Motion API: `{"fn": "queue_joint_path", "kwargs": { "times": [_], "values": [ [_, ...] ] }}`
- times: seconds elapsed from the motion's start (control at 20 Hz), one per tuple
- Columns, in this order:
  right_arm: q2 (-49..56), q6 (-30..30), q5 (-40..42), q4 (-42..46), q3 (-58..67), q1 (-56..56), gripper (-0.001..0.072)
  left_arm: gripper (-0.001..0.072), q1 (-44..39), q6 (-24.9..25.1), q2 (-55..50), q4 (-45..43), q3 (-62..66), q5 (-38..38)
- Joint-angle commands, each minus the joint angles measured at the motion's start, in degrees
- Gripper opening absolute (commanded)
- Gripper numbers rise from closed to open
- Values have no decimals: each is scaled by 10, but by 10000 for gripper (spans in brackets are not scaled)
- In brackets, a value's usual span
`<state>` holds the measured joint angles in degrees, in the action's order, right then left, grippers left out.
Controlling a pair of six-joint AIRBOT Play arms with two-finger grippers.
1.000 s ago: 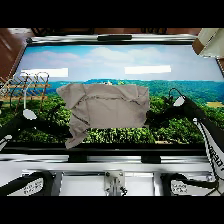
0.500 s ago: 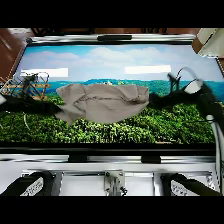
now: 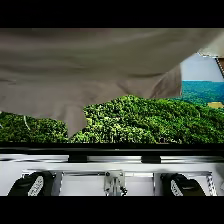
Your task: Fold the shirts.
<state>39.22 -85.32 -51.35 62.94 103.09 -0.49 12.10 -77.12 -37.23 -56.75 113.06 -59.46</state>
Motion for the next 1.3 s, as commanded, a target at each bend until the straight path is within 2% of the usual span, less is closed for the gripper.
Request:
{"fn": "queue_joint_path", "kwargs": {
  "times": [0.0, 0.1, 0.25, 0.4, 0.5, 0.6, 0.7, 0.8, 0.95, 1.1, 1.25],
  "values": [
    [-47, -40, -79, 73, 24, 0, 64, 31, 6, -45, 27, -79, 35, -12],
    [-31, -62, -182, 133, 24, 0, 64, 31, 6, -50, 27, -121, 5, -51],
    [30, -61, -320, 199, 24, 0, 65, 33, 6, -43, 26, -140, -95, -93],
    [107, -39, -370, 217, -17, 0, 64, 32, 6, -43, 20, -140, -240, -87],
    [158, -29, -346, 217, -77, 0, 65, 32, 6, -43, 3, -140, -334, -56],
    [213, -38, -271, 216, -146, 0, 65, 32, 6, -44, -25, -110, -424, 12],
    [283, -74, -175, 214, -196, 0, 65, 32, -1, -34, -71, -58, -499, 86],
    [362, -118, -115, 212, -206, 0, 65, 32, -19, -3, -134, -16, -537, 153],
    [446, -156, -61, 162, -206, 0, 66, 33, -51, 1, -237, 21, -536, 215],
    [496, -156, -36, 125, -206, 0, 66, 33, -86, 1, -312, 41, -536, 245],
    [532, -155, -53, 121, -206, 11, 66, 34, -113, -1, -370, 41, -537, 224]
  ]
}}
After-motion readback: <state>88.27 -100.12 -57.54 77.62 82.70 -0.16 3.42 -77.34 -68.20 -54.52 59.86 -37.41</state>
